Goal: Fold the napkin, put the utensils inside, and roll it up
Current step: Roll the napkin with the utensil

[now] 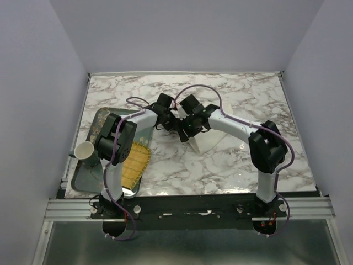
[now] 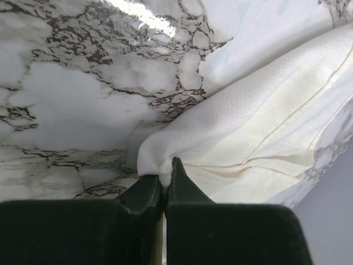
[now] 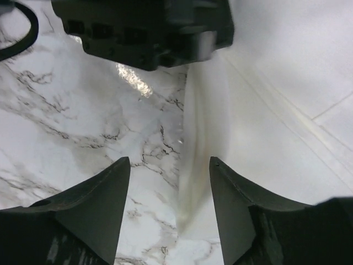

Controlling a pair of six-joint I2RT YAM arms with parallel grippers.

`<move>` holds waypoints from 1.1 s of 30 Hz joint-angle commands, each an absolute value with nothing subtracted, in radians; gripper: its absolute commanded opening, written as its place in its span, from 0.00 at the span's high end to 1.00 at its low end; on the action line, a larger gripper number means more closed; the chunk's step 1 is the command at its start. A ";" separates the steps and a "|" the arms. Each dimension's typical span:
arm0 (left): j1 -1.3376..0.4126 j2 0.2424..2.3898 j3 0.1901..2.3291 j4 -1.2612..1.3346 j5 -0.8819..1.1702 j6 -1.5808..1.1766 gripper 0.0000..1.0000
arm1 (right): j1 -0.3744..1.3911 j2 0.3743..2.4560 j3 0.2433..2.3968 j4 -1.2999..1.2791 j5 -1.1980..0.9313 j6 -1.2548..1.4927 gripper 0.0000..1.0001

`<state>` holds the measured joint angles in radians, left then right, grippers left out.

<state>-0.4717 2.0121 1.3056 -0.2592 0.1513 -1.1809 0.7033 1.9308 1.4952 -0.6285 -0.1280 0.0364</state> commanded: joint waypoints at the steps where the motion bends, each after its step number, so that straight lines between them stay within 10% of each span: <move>1: -0.486 1.988 1.266 -0.342 0.183 -1.212 1.00 | 0.782 1.933 1.396 -0.509 0.107 0.041 0.31; 20: -0.472 1.980 1.253 -0.342 0.183 -1.221 1.00 | 0.844 1.810 1.302 -0.442 0.202 0.008 0.19; 33: -0.466 1.977 1.264 -0.373 0.198 -1.253 1.00 | 0.853 1.893 1.238 -0.351 0.291 0.008 0.30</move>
